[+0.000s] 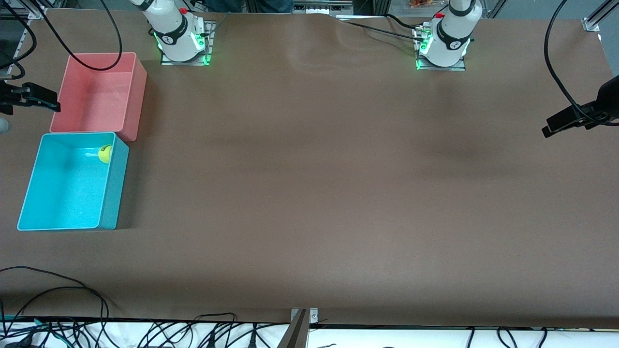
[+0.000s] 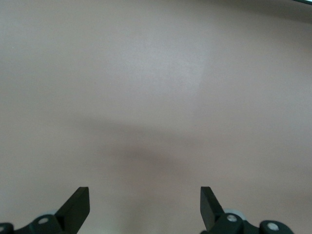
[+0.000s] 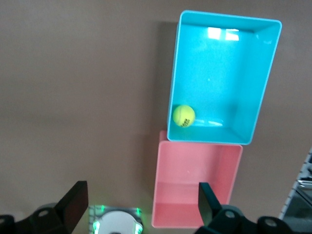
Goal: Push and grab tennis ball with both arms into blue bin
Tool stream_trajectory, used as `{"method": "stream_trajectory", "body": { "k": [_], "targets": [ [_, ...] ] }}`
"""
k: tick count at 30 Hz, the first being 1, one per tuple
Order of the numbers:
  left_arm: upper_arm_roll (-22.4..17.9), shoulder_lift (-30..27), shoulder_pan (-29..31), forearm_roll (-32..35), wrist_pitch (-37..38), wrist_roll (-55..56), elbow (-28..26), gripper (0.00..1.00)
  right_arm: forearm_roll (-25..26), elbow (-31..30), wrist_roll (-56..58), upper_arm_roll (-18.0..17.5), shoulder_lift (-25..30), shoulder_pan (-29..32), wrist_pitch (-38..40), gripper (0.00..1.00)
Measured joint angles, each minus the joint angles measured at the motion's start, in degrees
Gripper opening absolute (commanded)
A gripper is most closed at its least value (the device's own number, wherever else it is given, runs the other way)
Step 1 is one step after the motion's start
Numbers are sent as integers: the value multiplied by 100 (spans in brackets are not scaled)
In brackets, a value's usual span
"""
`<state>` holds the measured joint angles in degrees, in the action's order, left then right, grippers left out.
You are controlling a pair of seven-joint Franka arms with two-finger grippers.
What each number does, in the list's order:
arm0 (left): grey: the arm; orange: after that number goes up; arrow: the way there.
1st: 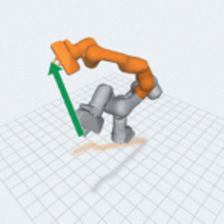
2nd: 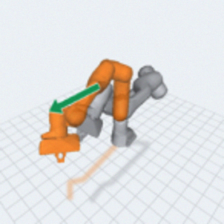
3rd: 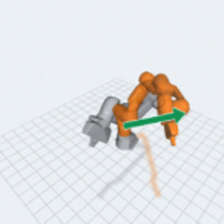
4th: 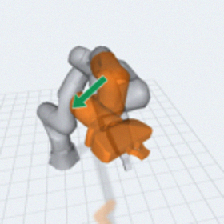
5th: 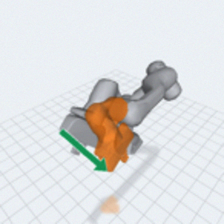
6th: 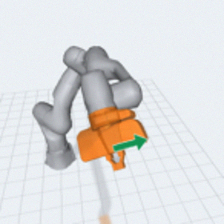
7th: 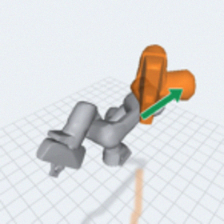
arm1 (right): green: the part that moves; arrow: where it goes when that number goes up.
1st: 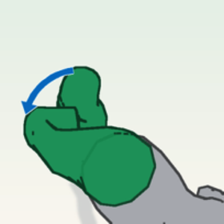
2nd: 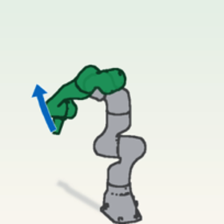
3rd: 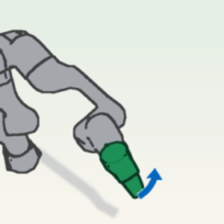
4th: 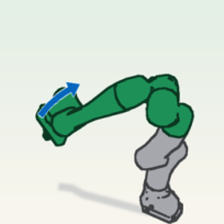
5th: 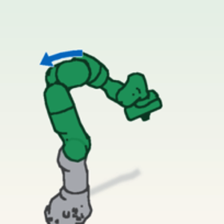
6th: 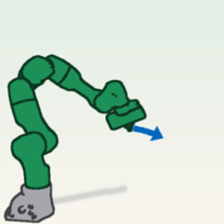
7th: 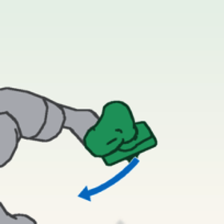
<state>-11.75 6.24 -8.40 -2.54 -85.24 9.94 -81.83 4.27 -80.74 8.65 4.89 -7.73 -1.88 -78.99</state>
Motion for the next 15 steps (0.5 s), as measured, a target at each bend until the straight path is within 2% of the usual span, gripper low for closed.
{"method": "stream_trajectory", "body": {
  "k": [5,8,15],
  "targets": [
    [0,0,0,0,0,0,-1,100,-83,-792,-186,11,329,1,-716,100],
    [0,0,0,0,0,0,-1,100,-84,-1170,-206,33,562,9,-884,100],
    [0,0,0,0,0,0,-1,100,-85,-1461,-208,145,896,54,-986,100]
  ]
}}
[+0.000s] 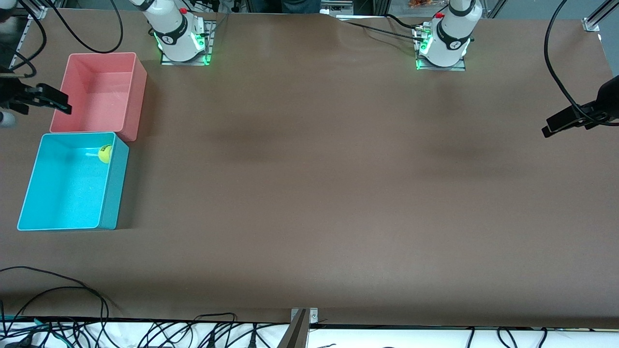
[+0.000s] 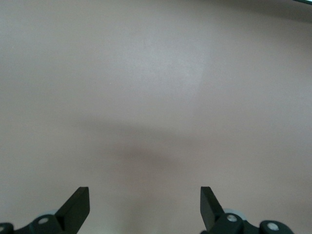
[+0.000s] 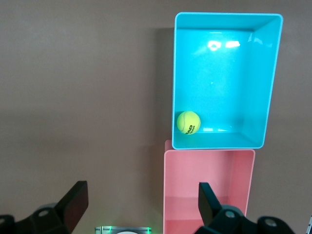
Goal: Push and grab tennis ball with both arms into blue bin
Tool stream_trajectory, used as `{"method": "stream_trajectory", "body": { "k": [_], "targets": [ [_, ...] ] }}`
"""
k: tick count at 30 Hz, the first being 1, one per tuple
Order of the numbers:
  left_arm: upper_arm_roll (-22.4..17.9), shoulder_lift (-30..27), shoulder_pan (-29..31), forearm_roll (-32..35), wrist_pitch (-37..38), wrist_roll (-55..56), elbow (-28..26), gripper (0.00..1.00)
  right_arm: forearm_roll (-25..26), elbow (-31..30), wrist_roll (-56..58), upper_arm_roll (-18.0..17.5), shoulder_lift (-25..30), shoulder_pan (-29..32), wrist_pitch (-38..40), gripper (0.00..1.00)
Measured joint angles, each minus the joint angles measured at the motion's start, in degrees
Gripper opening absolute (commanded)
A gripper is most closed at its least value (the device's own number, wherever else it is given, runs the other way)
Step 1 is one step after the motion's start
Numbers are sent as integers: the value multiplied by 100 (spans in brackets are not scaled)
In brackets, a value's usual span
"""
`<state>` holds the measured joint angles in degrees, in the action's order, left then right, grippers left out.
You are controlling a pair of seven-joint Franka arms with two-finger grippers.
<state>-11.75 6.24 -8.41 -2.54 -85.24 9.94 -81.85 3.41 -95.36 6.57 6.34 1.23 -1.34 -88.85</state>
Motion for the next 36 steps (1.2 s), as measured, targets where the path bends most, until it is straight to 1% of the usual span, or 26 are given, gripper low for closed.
{"method": "stream_trajectory", "body": {
  "k": [3,17,36],
  "targets": [
    [0,0,0,0,0,0,0,100,0,-32,0,3,89,21,30,100],
    [0,0,-3,0,0,0,0,100,-93,-57,-240,-35,90,30,99,100],
    [0,0,-14,0,0,0,0,100,-115,2,-247,-40,74,39,98,100]
  ]
}}
